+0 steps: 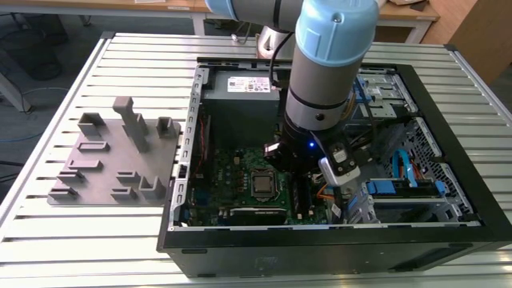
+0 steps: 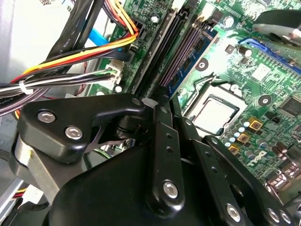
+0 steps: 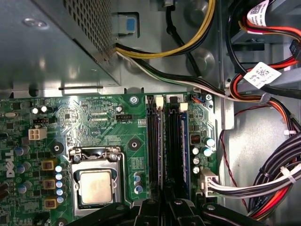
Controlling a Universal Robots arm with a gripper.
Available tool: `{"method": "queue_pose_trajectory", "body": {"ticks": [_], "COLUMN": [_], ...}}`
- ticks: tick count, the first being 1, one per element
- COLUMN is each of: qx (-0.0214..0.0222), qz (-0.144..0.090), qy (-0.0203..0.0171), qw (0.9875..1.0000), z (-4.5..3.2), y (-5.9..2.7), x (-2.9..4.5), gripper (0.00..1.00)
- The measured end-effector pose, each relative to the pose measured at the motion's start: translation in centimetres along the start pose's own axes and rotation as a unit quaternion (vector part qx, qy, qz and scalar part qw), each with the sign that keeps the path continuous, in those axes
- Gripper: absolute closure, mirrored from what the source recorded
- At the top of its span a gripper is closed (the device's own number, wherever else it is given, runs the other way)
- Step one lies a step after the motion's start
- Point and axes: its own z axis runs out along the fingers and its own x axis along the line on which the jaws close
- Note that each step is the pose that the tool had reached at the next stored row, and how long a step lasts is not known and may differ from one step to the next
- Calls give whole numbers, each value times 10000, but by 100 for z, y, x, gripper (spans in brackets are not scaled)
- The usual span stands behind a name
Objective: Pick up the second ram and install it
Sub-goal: 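Insert the second ram into the second slot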
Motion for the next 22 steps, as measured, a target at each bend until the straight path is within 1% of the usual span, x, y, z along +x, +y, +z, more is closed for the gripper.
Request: {"method": "queue_pose_trajectory", "body": {"ticks": [12, 17, 22], "qx": [4, 4, 4], "qz": [0, -13, -87], "qy": [0, 0, 13], "qw": [10000, 10000, 10000], "z": [2, -23, -22], "y": [11, 11, 13], "x": [0, -1, -34], "gripper": [86, 86, 86]}}
